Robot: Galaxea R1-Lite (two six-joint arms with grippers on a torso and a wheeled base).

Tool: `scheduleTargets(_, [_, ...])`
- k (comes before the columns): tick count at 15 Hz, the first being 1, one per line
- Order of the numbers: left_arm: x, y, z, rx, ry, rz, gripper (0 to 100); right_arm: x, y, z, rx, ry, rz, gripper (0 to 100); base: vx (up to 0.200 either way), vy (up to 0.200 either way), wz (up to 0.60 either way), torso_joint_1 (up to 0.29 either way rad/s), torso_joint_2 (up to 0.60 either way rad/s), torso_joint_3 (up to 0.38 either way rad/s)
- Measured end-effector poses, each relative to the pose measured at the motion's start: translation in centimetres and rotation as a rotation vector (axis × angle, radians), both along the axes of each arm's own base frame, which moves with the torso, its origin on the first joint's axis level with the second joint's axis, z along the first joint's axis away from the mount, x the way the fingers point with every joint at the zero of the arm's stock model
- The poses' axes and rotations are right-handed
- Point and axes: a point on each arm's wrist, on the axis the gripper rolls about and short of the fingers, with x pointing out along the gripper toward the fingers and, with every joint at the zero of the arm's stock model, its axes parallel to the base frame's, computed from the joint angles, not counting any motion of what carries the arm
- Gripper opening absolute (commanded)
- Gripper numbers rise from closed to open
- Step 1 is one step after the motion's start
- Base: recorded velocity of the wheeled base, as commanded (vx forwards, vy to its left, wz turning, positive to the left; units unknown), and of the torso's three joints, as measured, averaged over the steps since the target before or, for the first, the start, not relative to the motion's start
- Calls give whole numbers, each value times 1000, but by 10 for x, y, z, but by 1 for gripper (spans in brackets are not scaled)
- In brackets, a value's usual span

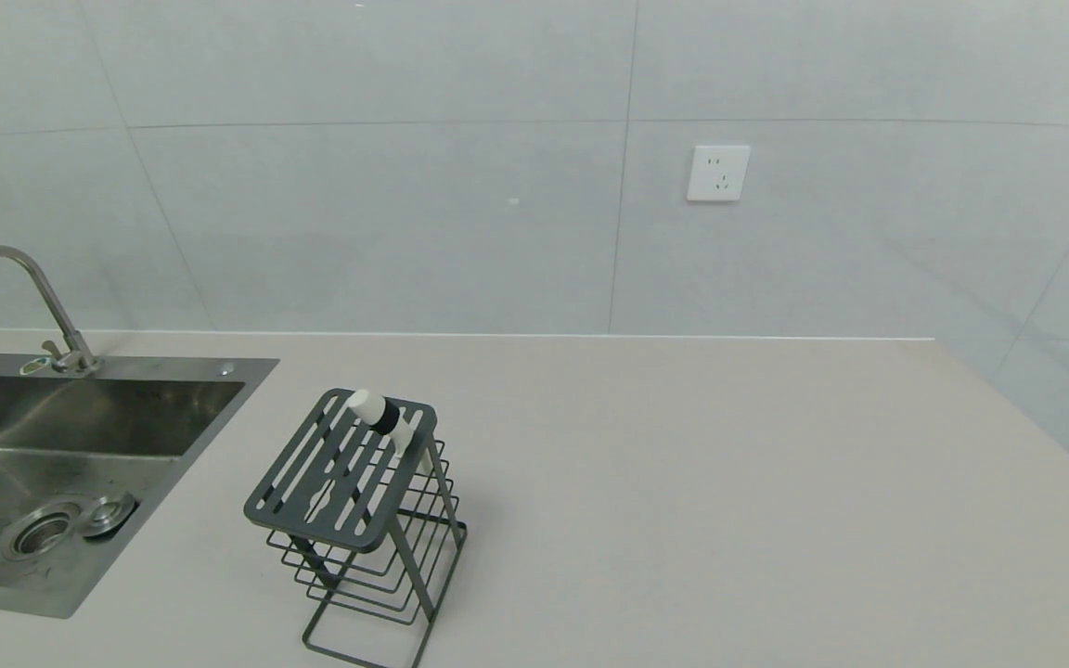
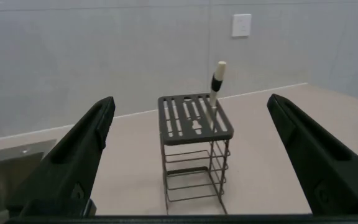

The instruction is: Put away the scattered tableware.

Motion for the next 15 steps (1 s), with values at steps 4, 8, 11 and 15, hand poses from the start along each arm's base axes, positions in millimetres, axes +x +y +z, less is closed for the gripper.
scheduleTargets(4, [2,4,-21,-12,142,193,100,0,0,0,1,1,-13,0,0,0,0,0,0,0])
scheduleTargets(8, [-3,3,-43,41,279,275,100,0,-1,0,1,1,-49,0,0,0,0,0,0,0])
scheduleTargets(11, [-5,2,-42,33,234,289,100,0,-1,-1,-8,3,-49,0,0,0,0,0,0,0])
scheduleTargets(15, [-6,2,-42,31,228,291,100,0,-1,-1,-5,4,-51,0,0,0,0,0,0,0])
